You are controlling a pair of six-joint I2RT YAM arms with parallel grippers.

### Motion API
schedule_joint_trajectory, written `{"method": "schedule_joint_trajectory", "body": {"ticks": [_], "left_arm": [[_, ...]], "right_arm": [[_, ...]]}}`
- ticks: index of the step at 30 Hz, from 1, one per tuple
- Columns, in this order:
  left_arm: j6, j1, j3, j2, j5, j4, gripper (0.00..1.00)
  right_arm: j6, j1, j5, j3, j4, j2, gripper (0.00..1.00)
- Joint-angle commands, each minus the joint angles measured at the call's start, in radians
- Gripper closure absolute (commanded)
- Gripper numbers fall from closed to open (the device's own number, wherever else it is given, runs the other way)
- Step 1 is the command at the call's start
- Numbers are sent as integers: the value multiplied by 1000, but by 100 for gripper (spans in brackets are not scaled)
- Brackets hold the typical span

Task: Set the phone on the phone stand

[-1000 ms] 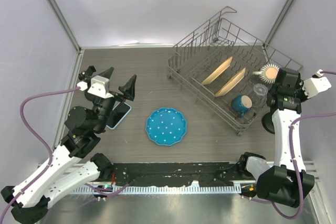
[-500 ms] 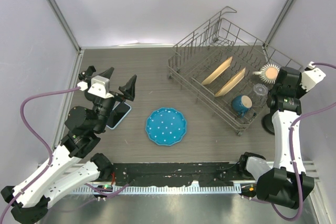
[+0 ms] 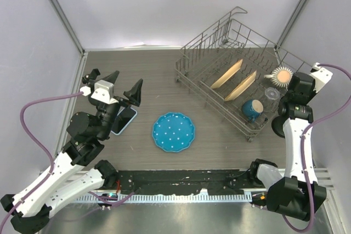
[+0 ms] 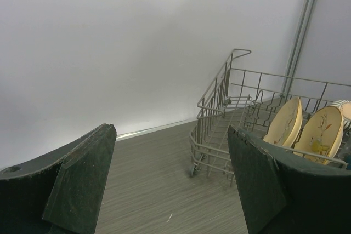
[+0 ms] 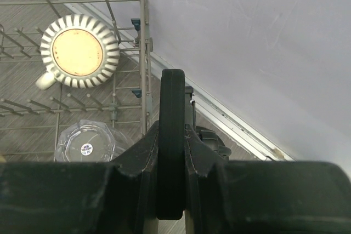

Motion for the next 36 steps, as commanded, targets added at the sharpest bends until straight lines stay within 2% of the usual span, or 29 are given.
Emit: {"method": "schedule_joint_trajectory", "body": {"ticks": [1, 10, 13, 14, 19, 23, 29, 36], "left_arm": [[20, -8, 27, -13, -4, 19, 13], [22, -14, 23, -22, -7, 25, 13], [25, -17, 23, -22, -9, 25, 13], [25, -17, 23, -20, -7, 25, 13], [27, -17, 20, -25, -10, 28, 11], [27, -19, 18, -25, -13, 30, 11], [26, -19, 18, -20, -10, 30, 7], [28, -20, 17, -11, -18, 30, 3]], "right_arm": [[-50, -17, -5, 52, 166, -16, 100], [-69, -34, 9, 21, 183, -23, 99], [-67, -34, 7, 13, 183, -24, 85], [-61, -34, 7, 12, 184, -24, 78], [-50, -34, 11, 9, 180, -26, 58], [-40, -34, 41, 26, 155, -38, 33], [-9, -34, 57, 128, 57, -44, 22], [-26, -21, 69, 257, -17, -67, 21]]}}
